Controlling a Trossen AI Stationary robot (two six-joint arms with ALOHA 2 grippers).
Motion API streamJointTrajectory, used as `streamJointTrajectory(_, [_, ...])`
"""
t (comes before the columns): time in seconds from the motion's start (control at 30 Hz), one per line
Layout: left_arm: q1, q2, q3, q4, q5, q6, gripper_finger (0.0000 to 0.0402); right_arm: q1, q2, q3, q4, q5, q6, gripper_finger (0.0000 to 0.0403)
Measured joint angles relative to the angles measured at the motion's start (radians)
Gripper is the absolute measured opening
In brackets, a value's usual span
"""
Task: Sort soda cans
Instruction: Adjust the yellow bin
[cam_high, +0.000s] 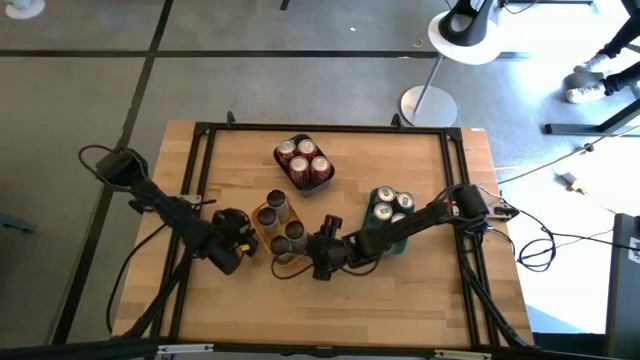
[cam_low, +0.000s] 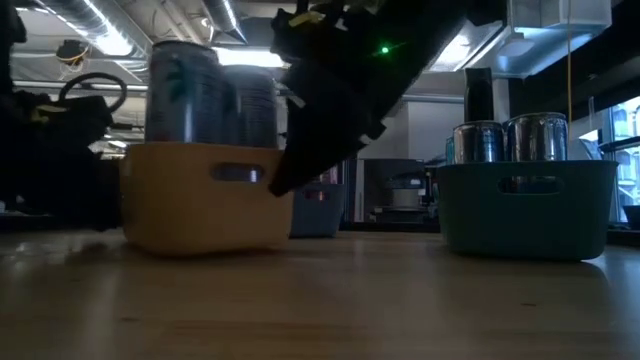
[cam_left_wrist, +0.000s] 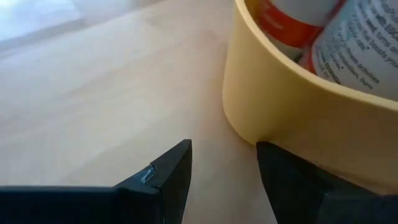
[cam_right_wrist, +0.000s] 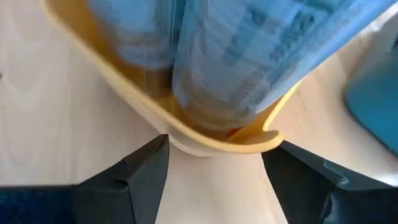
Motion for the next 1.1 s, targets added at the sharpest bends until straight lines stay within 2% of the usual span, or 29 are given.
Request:
streamJointTrajectory(0.5, [0.135,-0.001,0.000,-0.027,-0.015,0.080,0.0177,-0.001,0.073,0.000,0.183,-0.075,0.002,0.0255])
streamJointTrajectory(1.1, [0.222,-0.001,0.000,-0.050,-0.122,0.177,0.0177,-0.014,0.075,-0.001,0.291,-0.090,-0.002,0.0255])
